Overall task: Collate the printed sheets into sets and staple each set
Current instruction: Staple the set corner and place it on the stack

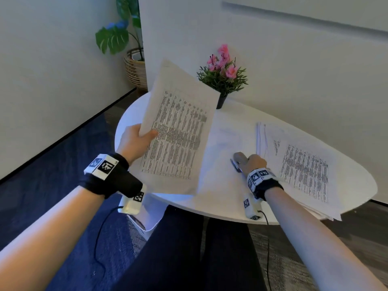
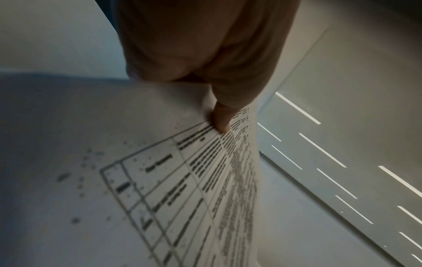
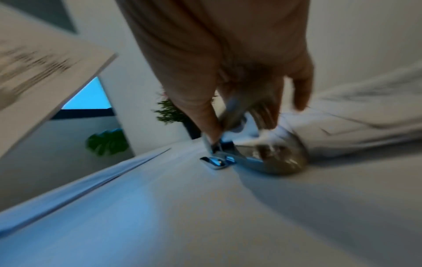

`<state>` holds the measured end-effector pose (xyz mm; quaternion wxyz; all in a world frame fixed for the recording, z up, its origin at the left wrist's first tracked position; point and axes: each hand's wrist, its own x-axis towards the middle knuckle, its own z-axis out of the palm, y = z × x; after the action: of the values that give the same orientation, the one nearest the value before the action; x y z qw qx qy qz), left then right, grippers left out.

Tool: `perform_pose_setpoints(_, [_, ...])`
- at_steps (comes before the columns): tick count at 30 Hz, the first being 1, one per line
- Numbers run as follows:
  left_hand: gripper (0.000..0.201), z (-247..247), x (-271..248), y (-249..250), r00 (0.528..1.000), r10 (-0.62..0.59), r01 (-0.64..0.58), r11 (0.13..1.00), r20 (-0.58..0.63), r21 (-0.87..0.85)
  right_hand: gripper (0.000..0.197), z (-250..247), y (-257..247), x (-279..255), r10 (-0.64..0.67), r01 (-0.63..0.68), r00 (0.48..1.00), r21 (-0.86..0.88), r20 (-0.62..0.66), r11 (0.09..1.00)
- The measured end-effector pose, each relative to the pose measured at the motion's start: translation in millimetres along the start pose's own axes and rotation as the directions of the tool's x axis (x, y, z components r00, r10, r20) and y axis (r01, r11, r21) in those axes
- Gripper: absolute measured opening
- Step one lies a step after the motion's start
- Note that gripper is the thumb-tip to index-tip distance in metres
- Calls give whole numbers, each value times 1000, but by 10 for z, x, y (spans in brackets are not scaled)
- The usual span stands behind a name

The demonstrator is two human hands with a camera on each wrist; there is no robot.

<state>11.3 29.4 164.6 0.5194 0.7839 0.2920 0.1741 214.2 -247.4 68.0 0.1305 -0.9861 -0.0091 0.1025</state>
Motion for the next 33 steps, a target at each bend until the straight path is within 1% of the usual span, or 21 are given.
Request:
perform_pose_setpoints(1, [24,18,10,11,1000,14,-14,1000,-7,-26,39,-30,-57,-46,-34,35,998,6,-48,999])
perform_pose_setpoints(2, [25,45,34,15,1000,25,-25,998,-14,-60,44,-73,-138,-96,-109,115,990,65,-85,991])
perform_pose_setpoints(3, [25,72,55,19,999,28,-30,995,-23,-98,49,-129,-240,-186,-194,207,978,221,-80,953])
perform_pose_setpoints(4, [26,103,84,23,999,25,-31,990,-40,-141,53,-179,-354,-302,-265,240,964,454,-10,858])
perform_pose_setpoints(5, [27,129,114,27,998,15,-26,983,-63,-183,54,-225,-485,-441,-316,159,942,674,116,722])
perform_pose_setpoints(6, [28,149,150,24,996,-2,-17,974,-86,-227,52,-244,-590,-561,-365,33,896,783,252,622])
perform_pose_setpoints(7, [28,151,190,9,994,-24,-6,961,-106,-278,45,-243,-673,-647,-416,-32,847,814,330,580])
perform_pose_setpoints(8, [26,136,242,-25,991,-46,1,944,-129,-331,37,-225,-737,-717,-458,-21,819,815,346,579])
perform_pose_setpoints(9, [23,96,298,-73,986,-63,2,929,-154,-369,31,-201,-790,-747,-490,37,815,814,311,579])
perform_pose_setpoints(11, [18,-20,391,-191,982,-68,-2,927,-174,-376,24,-154,-882,-742,-498,144,843,807,204,573])
perform_pose_setpoints(14, [25,-139,472,-459,982,-126,68,934,-142,-352,11,-89,-1039,-611,-425,143,895,811,140,567])
perform_pose_setpoints(16, [29,-193,445,-734,970,-204,148,929,-136,-340,16,-66,-1186,-544,-398,156,911,810,103,565])
perform_pose_setpoints(17, [30,-213,420,-916,962,-223,172,943,-158,-287,17,-49,-1260,-506,-377,151,922,812,91,564])
perform_pose_setpoints(18, [30,-243,387,-1121,958,-216,188,970,-187,-157,17,-34,-1333,-472,-350,137,933,818,83,559])
perform_pose_setpoints(20, [31,-286,270,-1473,966,-173,207,963,-192,174,16,7,-1484,-394,-285,59,952,850,109,523])
perform_pose_setpoints(22, [37,-251,142,-1719,983,-116,156,934,-142,322,13,78,-1616,-344,-264,-22,948,863,178,505])
perform_pose_setpoints(26, [64,-152,-82,-1857,994,-109,108,953,-12,285,25,318,-1808,-346,-331,-159,859,818,390,552])
perform_pose_setpoints(28, [70,-135,-104,-1885,993,-118,117,961,-11,252,32,524,-1852,-323,-296,-223,825,759,481,611])
perform_pose_setpoints(31, [71,-117,-111,-1899,994,-111,111,972,-13,209,45,940,-1856,-67,-206,-203,862,689,463,696])
perform_pose_setpoints(32, [71,-110,-107,-1912,994,-113,113,974,-14,198,45,923,-1877,-108,-214,-184,868,691,447,699])
perform_pose_setpoints(33, [71,-104,-102,-1929,994,-109,110,976,-13,188,43,812,-1896,-229,-211,-198,874,716,438,669])
